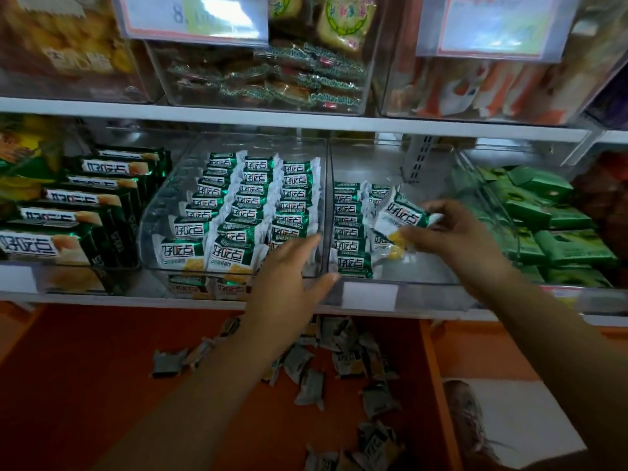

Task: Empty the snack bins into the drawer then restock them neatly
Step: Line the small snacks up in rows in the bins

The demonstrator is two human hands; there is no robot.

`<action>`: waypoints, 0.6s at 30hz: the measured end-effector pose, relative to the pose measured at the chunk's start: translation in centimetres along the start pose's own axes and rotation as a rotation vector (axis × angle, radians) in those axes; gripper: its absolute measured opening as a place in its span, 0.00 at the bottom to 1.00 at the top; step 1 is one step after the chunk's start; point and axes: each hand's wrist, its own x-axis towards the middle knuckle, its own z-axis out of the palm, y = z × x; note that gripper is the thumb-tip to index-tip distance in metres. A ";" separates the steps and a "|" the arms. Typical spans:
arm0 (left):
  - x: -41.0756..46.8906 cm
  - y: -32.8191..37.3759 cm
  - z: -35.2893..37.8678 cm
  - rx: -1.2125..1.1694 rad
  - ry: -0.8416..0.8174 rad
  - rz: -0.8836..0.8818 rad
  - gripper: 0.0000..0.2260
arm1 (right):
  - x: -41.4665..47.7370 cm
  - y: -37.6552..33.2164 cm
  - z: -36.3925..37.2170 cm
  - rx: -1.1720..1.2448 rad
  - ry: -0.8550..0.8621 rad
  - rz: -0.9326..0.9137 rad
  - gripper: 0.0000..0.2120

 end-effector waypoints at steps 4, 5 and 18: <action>0.4 -1.0 1.4 0.048 -0.018 0.011 0.28 | 3.5 3.3 -1.9 -0.456 -0.025 -0.024 0.17; 0.5 -1.2 1.5 0.043 -0.004 0.013 0.27 | 4.0 4.0 -2.0 -0.566 -0.050 -0.012 0.18; 0.7 -1.8 1.6 0.021 0.049 0.068 0.26 | 7.2 6.1 0.4 -0.780 -0.328 -0.004 0.18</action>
